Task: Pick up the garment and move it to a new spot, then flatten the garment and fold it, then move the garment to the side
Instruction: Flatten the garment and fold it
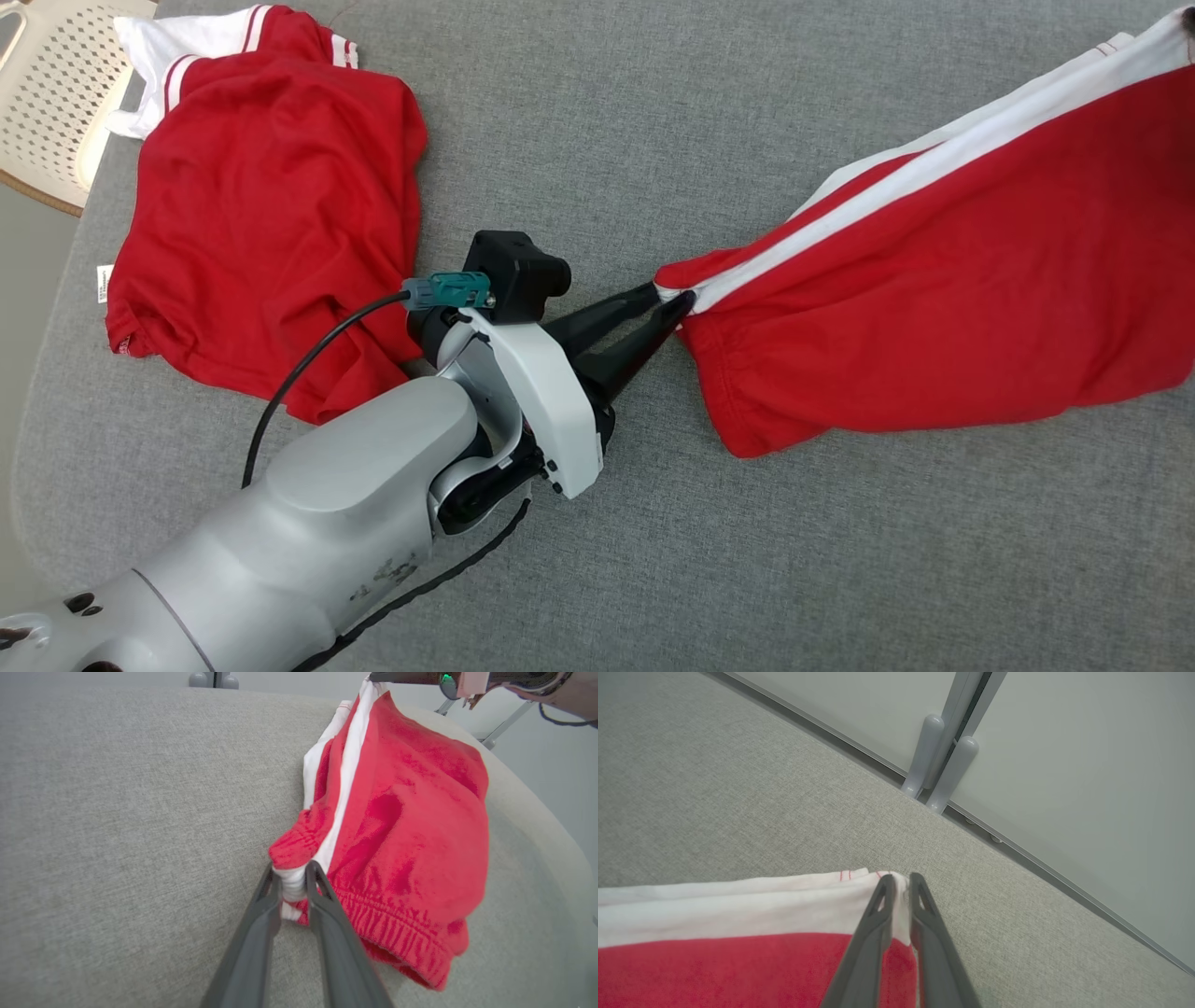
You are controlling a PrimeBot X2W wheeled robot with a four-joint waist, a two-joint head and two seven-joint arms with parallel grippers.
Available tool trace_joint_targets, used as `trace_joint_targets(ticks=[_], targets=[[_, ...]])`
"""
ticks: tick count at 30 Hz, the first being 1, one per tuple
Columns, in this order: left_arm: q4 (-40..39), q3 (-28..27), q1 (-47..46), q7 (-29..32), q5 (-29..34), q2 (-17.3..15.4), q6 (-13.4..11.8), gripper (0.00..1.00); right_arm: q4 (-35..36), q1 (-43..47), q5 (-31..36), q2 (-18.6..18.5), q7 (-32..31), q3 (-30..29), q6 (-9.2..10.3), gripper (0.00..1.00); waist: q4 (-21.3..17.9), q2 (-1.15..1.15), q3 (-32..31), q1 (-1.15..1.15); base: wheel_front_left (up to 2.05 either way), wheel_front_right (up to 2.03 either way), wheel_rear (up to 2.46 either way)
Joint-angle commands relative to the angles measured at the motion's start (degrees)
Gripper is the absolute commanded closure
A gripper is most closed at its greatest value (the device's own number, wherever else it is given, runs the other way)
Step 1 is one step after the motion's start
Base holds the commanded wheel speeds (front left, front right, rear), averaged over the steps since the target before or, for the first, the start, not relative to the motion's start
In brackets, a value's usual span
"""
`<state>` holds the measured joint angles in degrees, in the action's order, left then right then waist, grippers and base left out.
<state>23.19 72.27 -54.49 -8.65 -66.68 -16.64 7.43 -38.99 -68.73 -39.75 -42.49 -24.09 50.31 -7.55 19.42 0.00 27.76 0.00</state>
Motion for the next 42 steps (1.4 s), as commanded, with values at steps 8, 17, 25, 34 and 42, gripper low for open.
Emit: trace_joint_targets(ticks=[8, 17, 25, 34, 42], targets=[[3.39, 0.63, -0.62, -1.65, -1.44, -0.40, 0.06, 0.00, -4.24, 1.18, -0.85, 2.34, 5.84, 0.40, 0.11, 0.00, -1.31, 0.00, -2.21, 0.00, 0.00, 0.00, 0.00], [7.78, -0.65, 2.55, -4.70, -3.97, -1.84, 0.07, 0.00, -7.25, 6.95, -4.68, 6.14, 16.03, -1.38, 0.11, 0.00, -4.84, 0.00, -9.38, 0.00, 0.00, 0.00, 0.00], [11.04, -8.89, 7.37, -6.49, -6.57, -2.48, -2.41, 0.00, -5.61, 15.07, -8.16, 9.48, 27.18, -1.64, 0.06, 0.00, -8.80, 0.00, -16.67, 0.00, 0.00, 0.00, 0.00], [5.16, -28.79, 18.99, -6.52, 11.15, -2.26, -10.04, 0.00, -2.69, 24.62, -6.81, 13.58, 39.04, -7.47, 0.07, 0.00, -12.64, 0.00, -22.02, 0.00, 0.00, 0.00, 0.00], [-5.39, -46.95, 35.42, -6.53, 30.26, 4.19, -10.41, 0.00, 10.75, 42.60, 7.34, 21.31, 39.37, -26.81, 0.07, 0.00, -15.52, 0.00, -24.28, 0.00, 0.00, 0.00, 0.00]])
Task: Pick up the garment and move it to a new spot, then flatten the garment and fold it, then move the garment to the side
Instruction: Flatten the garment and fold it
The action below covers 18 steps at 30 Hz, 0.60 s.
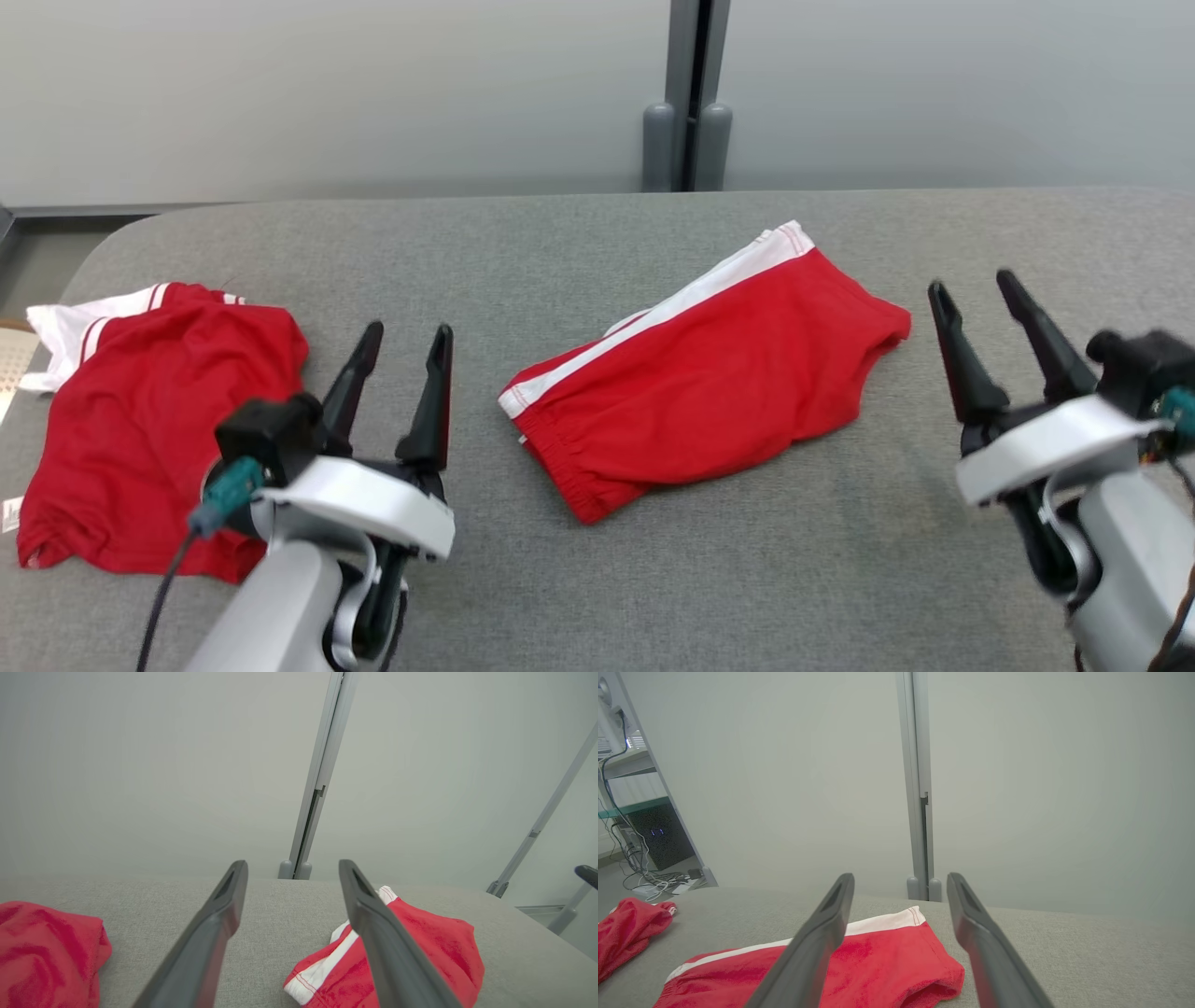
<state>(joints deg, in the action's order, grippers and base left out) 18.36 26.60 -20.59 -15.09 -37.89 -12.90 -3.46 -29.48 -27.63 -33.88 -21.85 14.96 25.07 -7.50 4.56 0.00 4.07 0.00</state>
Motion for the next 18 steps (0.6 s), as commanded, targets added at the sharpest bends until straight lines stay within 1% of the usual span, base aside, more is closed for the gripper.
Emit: trace_joint_targets(ticks=[1, 3, 6, 9, 10, 11, 12, 13, 18], targets=[[-1.23, -2.99, 3.15, -0.09, 3.26, 1.27, 1.00, 0.00, 2.87, 3.87, 3.42, 1.90, 0.32, -3.17, 0.00, 0.00, -0.97, 0.00, -0.75, 0.00, 0.00, 0.00, 0.00], [-2.58, -6.21, 6.21, -0.09, 6.11, 3.41, 2.19, 0.00, 5.74, 8.18, 7.30, 4.23, 0.32, -6.13, 0.00, 0.00, -1.48, 0.00, -1.01, 0.00, 0.00, 0.00, 0.00], [-4.11, -10.23, 10.07, -0.10, 10.67, 5.67, 4.86, 0.00, 9.47, 13.96, 11.80, 8.23, 0.33, -11.24, 0.00, 0.00, -2.03, 0.00, -1.53, 0.00, 0.00, 0.00, 0.00], [-4.91, -13.86, 13.67, -0.09, 13.65, 7.80, 6.84, 0.00, 11.41, 18.71, 15.37, 11.61, 0.34, -14.11, 0.00, 0.00, -2.49, 0.00, -1.85, 0.00, 0.00, 0.00, 0.00], [-4.91, -13.86, 13.67, -0.09, 13.65, 7.80, 6.84, 0.00, 11.41, 18.71, 15.37, 11.61, 0.34, -14.11, 0.00, 0.00, -2.49, 0.00, -1.85, 0.00, 0.00, 0.00, 0.00], [-5.08, -15.97, 15.66, -0.10, 14.93, 8.72, 7.63, 0.00, 11.87, 20.84, 16.67, 13.29, 0.33, -15.49, 0.00, 0.00, -2.69, 0.00, -1.94, 0.00, 0.00, 0.00, 0.00], [-5.08, -15.97, 15.66, -0.10, 14.93, 8.72, 7.63, 0.00, 11.87, 20.84, 16.67, 13.29, 0.33, -15.49, 0.00, 0.00, -2.69, 0.00, -1.94, 0.00, 0.00, 0.00, 0.00], [-5.10, -17.31, 17.12, -0.10, 15.88, 9.34, 8.26, 0.00, 12.10, 22.34, 17.55, 14.38, 0.33, -16.52, 0.00, 0.00, -2.64, 0.00, -1.97, 0.00, 0.00, 0.00, 0.00], [-4.83, -17.45, 17.59, -0.10, 17.42, 9.80, 9.50, 0.00, 11.21, 23.27, 17.78, 15.23, 0.33, -17.90, 0.00, 0.00, -1.63, 0.00, -1.22, 0.00, 0.00, 0.00, 0.00]])
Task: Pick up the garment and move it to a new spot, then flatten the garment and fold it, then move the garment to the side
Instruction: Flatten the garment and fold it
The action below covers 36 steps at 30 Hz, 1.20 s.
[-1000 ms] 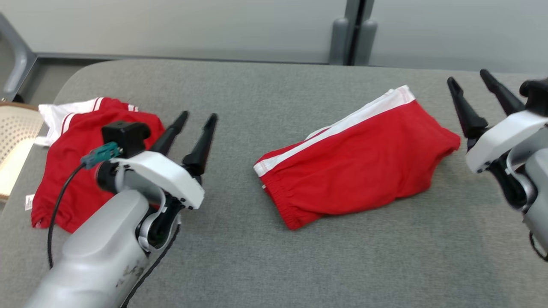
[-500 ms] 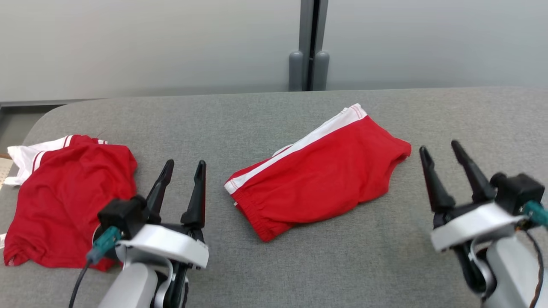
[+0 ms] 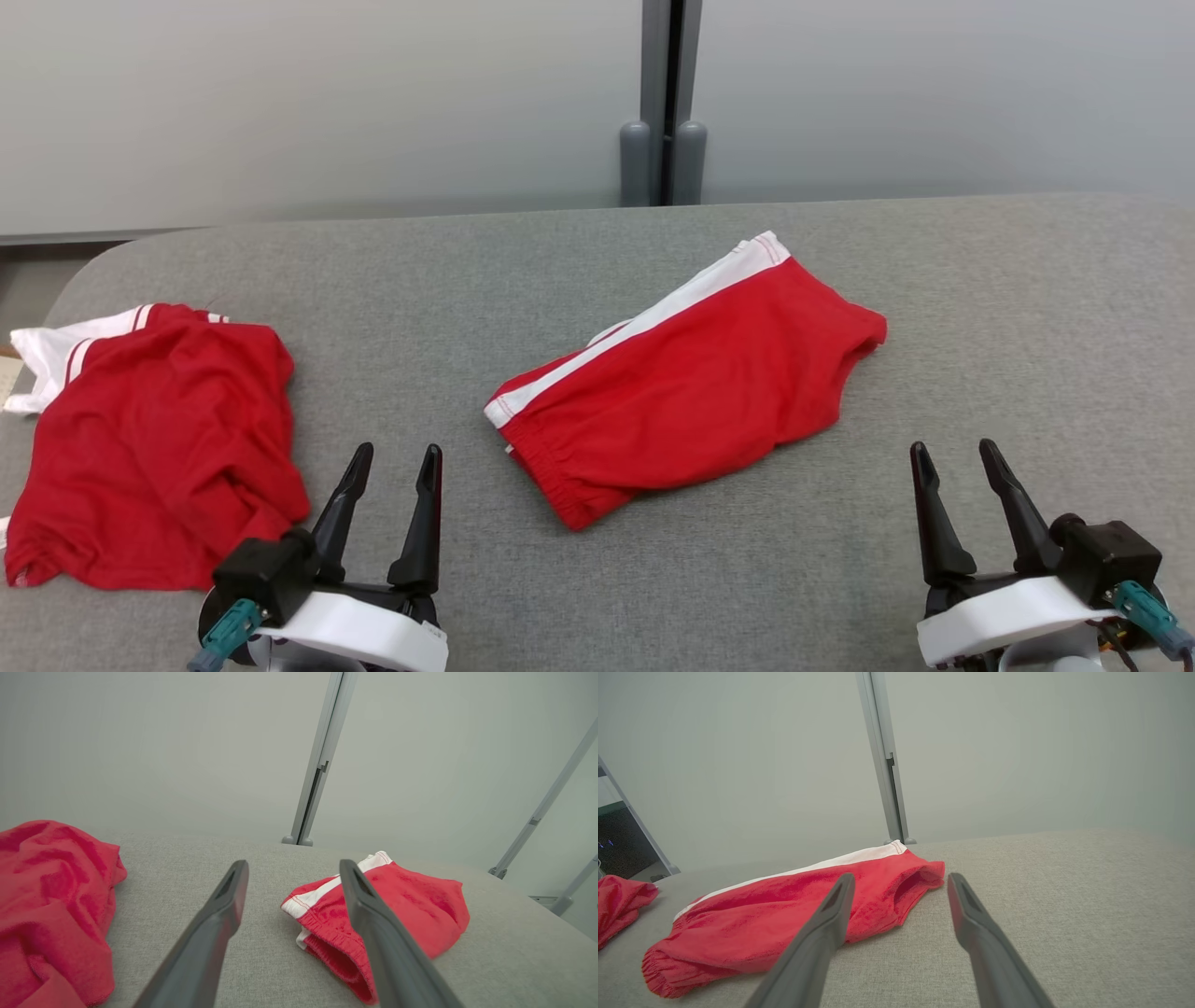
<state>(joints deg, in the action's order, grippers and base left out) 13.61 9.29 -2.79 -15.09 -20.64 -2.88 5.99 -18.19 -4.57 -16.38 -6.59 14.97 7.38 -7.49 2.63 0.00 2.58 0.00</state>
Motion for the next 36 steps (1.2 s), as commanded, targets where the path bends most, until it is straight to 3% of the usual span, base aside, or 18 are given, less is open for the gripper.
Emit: trace_joint_targets(ticks=[1, 8, 20, 29, 36], targets=[[0.00, -0.04, -0.52, -0.09, 0.45, -0.17, 0.28, 0.00, -0.83, 0.11, -0.04, 0.07, 0.32, -0.45, -0.01, 0.00, 0.67, 0.00, 0.56, 0.00, 0.00, 0.00, 0.00], [-0.10, 3.05, -3.27, -0.09, -1.52, -0.11, 0.93, 0.00, -5.61, -3.89, -6.17, 1.14, -3.09, -3.71, -0.01, 0.00, 4.80, 0.00, 4.17, 0.00, 0.00, 0.00, 0.00], [-0.17, 9.27, -6.78, -0.09, -3.10, -0.09, 1.20, 0.00, -15.51, -16.04, -18.01, 2.37, -17.44, -15.34, -0.01, 0.00, 13.06, 0.00, 9.92, 0.00, 0.00, 0.00, 0.00], [-1.85, 11.67, -8.67, -0.10, -4.91, -0.10, 0.12, 0.00, -25.98, -23.24, -14.15, 2.53, -22.60, -26.39, -0.03, 0.00, 16.48, 0.00, 11.89, 0.00, 0.00, 0.00, 0.00], [-2.07, 12.30, -9.03, -0.09, -5.46, -0.10, -0.22, 0.00, -30.97, -27.12, -12.39, 3.97, -26.40, -30.88, -0.04, 0.00, 17.05, 0.00, 12.50, 0.00, 0.00, 0.00, 0.00]])
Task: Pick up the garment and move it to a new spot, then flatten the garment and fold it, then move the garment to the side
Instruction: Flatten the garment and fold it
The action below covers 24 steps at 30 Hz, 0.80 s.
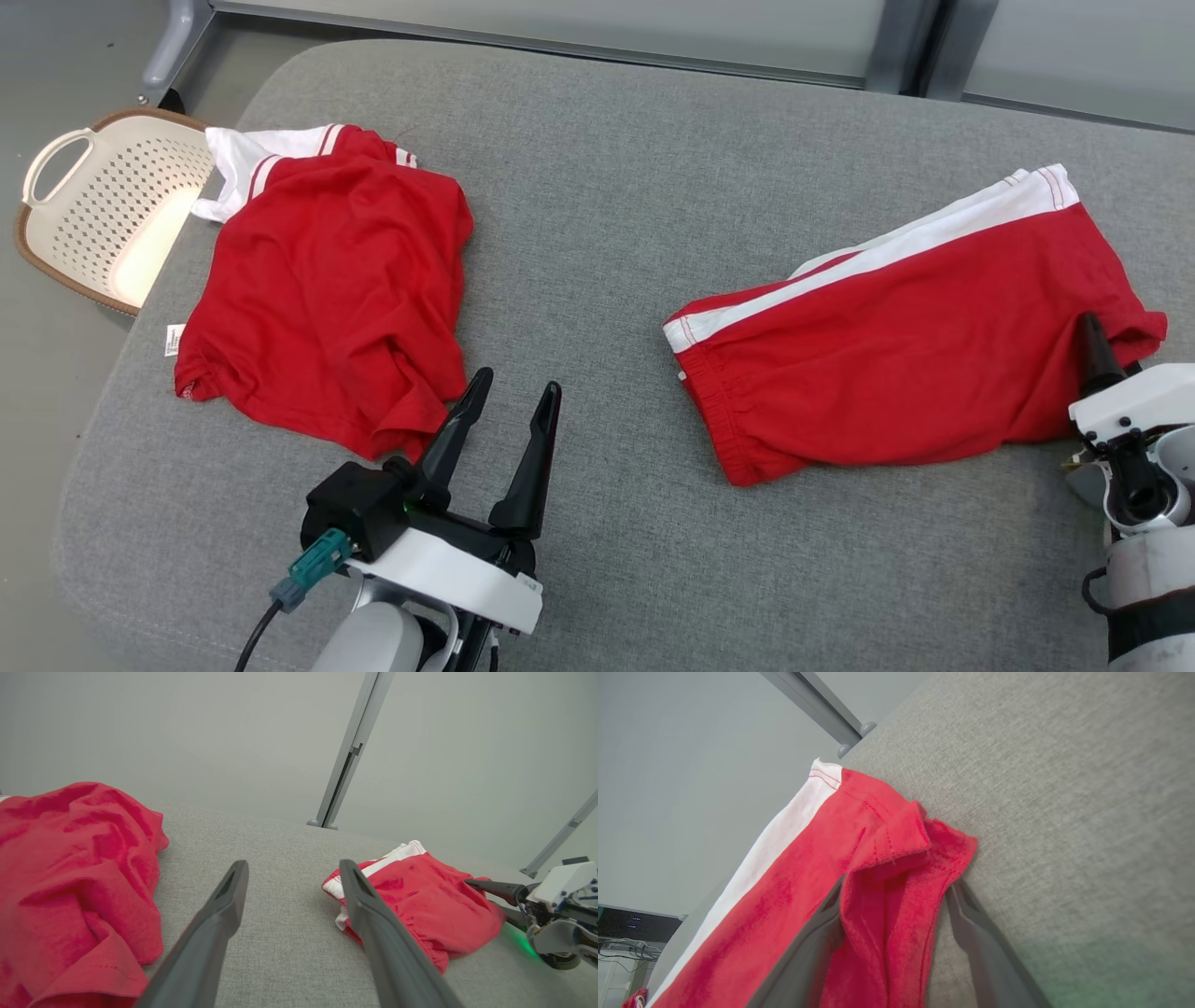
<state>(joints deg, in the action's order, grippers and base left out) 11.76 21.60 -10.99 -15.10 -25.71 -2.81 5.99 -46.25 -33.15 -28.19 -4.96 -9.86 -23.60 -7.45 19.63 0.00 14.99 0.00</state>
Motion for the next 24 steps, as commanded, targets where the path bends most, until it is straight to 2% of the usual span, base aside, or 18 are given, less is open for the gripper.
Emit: trace_joint_targets(ticks=[1, 11, 12, 13, 14, 15, 24], targets=[[-0.25, 0.03, -0.97, -0.08, -0.47, -0.18, -0.27, 0.00, -3.32, 0.89, -0.61, 2.50, -2.23, -0.26, -0.08, 0.00, 0.11, 0.00, 0.22, 0.00, 0.00, 0.00, 0.00], [-0.22, 0.41, -1.79, -0.08, -1.17, -0.18, -0.40, 0.00, -4.43, -3.35, -0.11, 3.19, -5.24, -2.07, -0.18, 0.00, 0.58, 0.00, 1.30, 0.00, 0.00, 0.00, 0.00], [-0.14, 0.44, -1.93, -0.09, -1.26, -0.18, -0.38, 0.00, -4.48, -3.78, -0.48, 3.19, -5.43, -2.42, -0.18, 0.20, 0.61, 0.00, 1.34, 0.00, 0.00, 0.00, 0.00], [-0.06, 0.45, -2.02, -0.08, -1.34, -0.18, -0.37, 0.00, -4.59, -4.06, -0.56, 3.20, -5.40, -2.60, -0.18, 0.51, 0.63, 0.00, 1.35, 0.00, 0.00, 0.00, 0.00], [0.02, 0.45, -2.06, -0.09, -1.39, -0.18, -0.36, 0.00, -4.60, -4.31, -0.47, 3.21, -5.32, -2.73, -0.18, 0.67, 0.63, 0.00, 1.34, 0.00, 0.00, 0.00, 0.00], [0.13, 0.48, -2.12, -0.08, -1.45, -0.18, -0.36, 0.00, -4.44, -4.52, -0.32, 3.19, -4.95, -2.72, -0.18, 1.00, 0.64, 0.00, 1.32, 0.00, 0.00, 0.00, 0.00], [1.01, -0.43, -1.48, -0.09, -0.92, -0.17, -0.33, 0.00, -1.30, -3.08, -1.23, 2.12, 0.57, -1.64, -0.03, 1.00, -0.90, 0.00, -0.30, 0.00, 0.00, 0.00, 0.00]])
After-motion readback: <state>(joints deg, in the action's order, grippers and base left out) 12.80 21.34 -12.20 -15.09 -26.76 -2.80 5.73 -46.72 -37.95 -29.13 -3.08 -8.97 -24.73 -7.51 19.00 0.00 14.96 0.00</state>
